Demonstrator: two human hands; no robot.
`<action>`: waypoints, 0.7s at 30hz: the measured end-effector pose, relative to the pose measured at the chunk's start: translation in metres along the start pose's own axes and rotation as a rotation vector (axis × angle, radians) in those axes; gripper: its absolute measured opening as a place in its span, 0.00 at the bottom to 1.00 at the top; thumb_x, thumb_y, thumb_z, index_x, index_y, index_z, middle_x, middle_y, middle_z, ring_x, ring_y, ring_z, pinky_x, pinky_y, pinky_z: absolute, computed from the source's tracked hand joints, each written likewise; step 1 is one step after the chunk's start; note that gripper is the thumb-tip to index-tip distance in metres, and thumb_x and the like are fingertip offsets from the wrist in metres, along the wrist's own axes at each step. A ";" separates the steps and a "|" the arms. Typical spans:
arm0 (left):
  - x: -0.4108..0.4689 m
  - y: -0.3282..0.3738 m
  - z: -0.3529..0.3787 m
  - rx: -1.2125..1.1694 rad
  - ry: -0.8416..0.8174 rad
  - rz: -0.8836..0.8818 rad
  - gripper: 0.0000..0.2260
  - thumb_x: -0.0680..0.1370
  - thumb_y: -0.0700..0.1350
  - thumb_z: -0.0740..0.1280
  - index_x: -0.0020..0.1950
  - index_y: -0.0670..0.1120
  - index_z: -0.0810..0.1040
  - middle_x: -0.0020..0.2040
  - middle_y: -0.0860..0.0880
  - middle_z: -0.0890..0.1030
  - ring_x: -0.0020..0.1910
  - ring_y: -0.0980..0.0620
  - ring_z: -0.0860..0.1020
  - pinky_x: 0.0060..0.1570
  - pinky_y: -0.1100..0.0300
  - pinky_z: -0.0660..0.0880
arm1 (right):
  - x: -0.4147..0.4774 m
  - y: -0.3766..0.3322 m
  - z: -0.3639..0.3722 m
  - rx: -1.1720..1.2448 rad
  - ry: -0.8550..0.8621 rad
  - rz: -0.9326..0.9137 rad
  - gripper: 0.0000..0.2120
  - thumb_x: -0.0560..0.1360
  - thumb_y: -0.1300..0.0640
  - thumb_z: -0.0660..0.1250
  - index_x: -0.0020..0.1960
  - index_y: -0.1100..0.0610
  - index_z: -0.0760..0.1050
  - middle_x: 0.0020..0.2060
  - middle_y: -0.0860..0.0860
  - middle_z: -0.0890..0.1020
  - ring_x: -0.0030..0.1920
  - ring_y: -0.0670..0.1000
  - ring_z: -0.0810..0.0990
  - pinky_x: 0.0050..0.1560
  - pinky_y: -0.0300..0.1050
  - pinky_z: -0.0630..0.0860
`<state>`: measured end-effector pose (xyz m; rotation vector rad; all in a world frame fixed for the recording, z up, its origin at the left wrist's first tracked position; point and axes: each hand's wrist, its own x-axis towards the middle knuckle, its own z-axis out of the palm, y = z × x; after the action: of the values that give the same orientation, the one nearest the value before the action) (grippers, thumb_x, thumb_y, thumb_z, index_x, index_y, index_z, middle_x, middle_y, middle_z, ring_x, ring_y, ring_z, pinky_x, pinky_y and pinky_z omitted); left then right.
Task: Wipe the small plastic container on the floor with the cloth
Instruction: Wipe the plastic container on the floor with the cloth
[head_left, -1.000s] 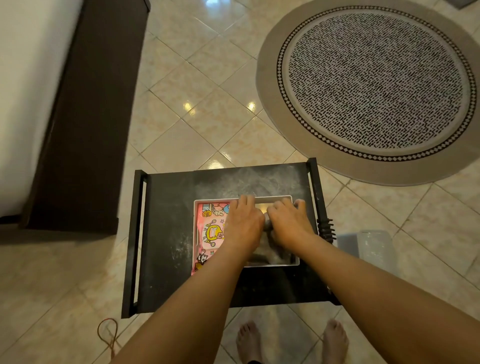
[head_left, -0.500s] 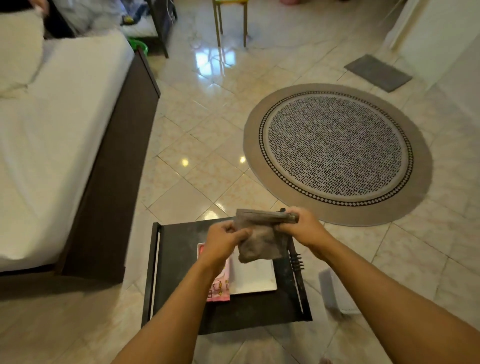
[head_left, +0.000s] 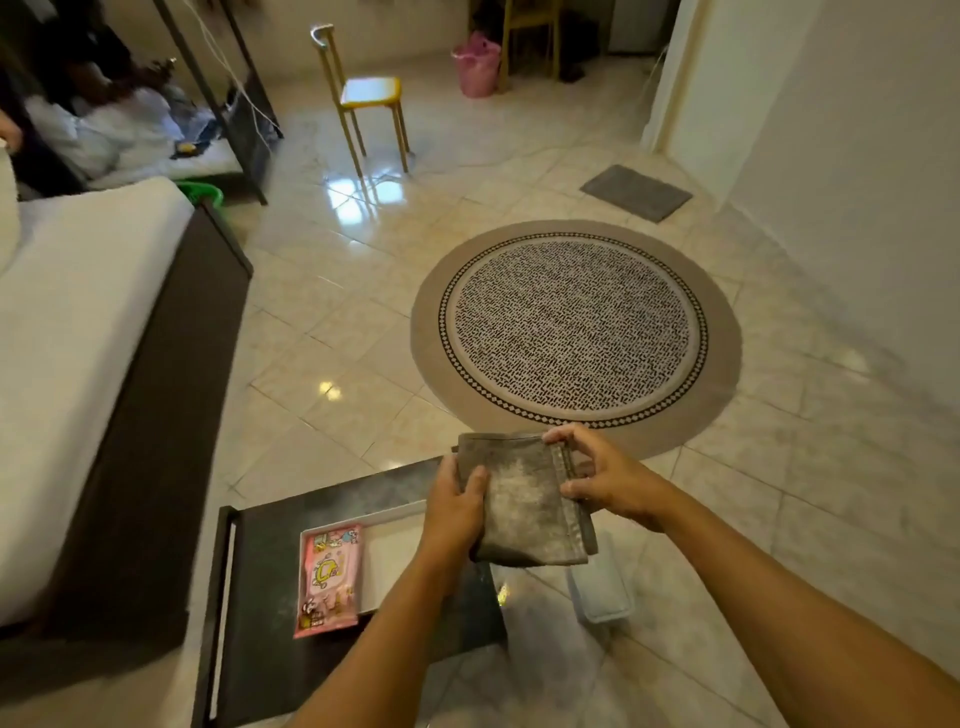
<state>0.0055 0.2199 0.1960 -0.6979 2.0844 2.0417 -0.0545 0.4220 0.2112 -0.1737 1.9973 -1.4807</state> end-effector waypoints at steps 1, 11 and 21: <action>-0.004 -0.006 0.015 0.020 -0.014 -0.009 0.07 0.82 0.46 0.66 0.58 0.55 0.73 0.57 0.46 0.81 0.54 0.47 0.82 0.53 0.44 0.82 | -0.006 0.012 -0.013 -0.026 -0.013 0.001 0.26 0.73 0.73 0.66 0.61 0.46 0.72 0.60 0.53 0.74 0.56 0.61 0.80 0.44 0.58 0.84; -0.011 -0.126 0.127 0.262 -0.009 0.012 0.14 0.81 0.41 0.67 0.63 0.55 0.71 0.53 0.60 0.77 0.53 0.60 0.77 0.53 0.61 0.76 | -0.020 0.166 -0.067 -0.185 0.079 0.067 0.28 0.68 0.74 0.69 0.61 0.48 0.76 0.56 0.50 0.74 0.33 0.48 0.75 0.34 0.43 0.77; 0.087 -0.358 0.177 0.425 0.002 0.015 0.11 0.77 0.57 0.61 0.59 0.67 0.70 0.55 0.57 0.80 0.56 0.55 0.79 0.56 0.49 0.79 | 0.055 0.375 -0.053 -0.298 0.135 0.121 0.28 0.70 0.72 0.70 0.63 0.47 0.75 0.57 0.42 0.73 0.43 0.43 0.75 0.37 0.29 0.71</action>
<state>0.0401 0.3835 -0.1768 -0.6092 2.4139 1.5196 -0.0303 0.5734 -0.1398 -0.0778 2.2892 -1.1408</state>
